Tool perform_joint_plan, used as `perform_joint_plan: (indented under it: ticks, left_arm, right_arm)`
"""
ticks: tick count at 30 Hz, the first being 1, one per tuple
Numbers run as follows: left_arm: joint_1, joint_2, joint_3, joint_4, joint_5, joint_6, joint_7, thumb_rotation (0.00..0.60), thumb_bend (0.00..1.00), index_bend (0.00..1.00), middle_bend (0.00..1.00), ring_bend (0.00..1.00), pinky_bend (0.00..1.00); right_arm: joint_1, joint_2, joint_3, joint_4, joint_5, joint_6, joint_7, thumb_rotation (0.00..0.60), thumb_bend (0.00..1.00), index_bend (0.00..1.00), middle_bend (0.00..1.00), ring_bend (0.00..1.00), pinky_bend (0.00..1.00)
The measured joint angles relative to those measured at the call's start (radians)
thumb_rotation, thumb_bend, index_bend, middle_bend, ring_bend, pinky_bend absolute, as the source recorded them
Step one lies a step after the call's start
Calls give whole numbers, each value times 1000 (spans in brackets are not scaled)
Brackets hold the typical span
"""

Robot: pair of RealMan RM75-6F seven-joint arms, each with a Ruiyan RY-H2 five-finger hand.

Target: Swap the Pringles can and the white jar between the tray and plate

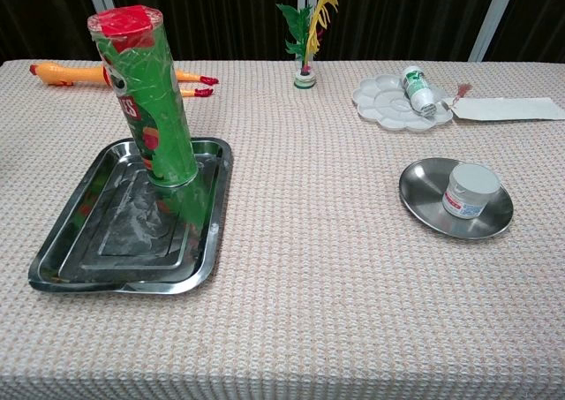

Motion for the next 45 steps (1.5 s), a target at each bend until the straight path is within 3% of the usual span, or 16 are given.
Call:
perform_joint_plan:
  ticks: [13,22,28,35,45]
  left_arm:
    - [-12,4,-14,-12,4,6,-6,600,114,188,179,80,232]
    - [-88,86,-65,-129,23,-34,-38,600,108,160,157,80,237]
    - [-210,168,-127,-250,28,-157,-50,600,101,132,118,58,250]
    - [-383,221,-193,-329,-2,-372,-75,600,101,113,83,39,244]
    - [-562,219,-217,-333,-102,-613,-58,600,101,104,62,18,238]
  right_arm:
    - [2,0,-1,-1,3,-6,-1,600,176,0,0,0,0]
    - [3,1,-7,0,-8,-5,-2,600,176,0,0,0,0]
    - [3,5,-4,1,0,-9,1,600,176,0,0,0,0]
    - [5,1,-5,6,5,-19,-1,600,176,0,0,0,0]
    - [7,5,-5,11,24,-40,8,600,176,0,0,0,0]
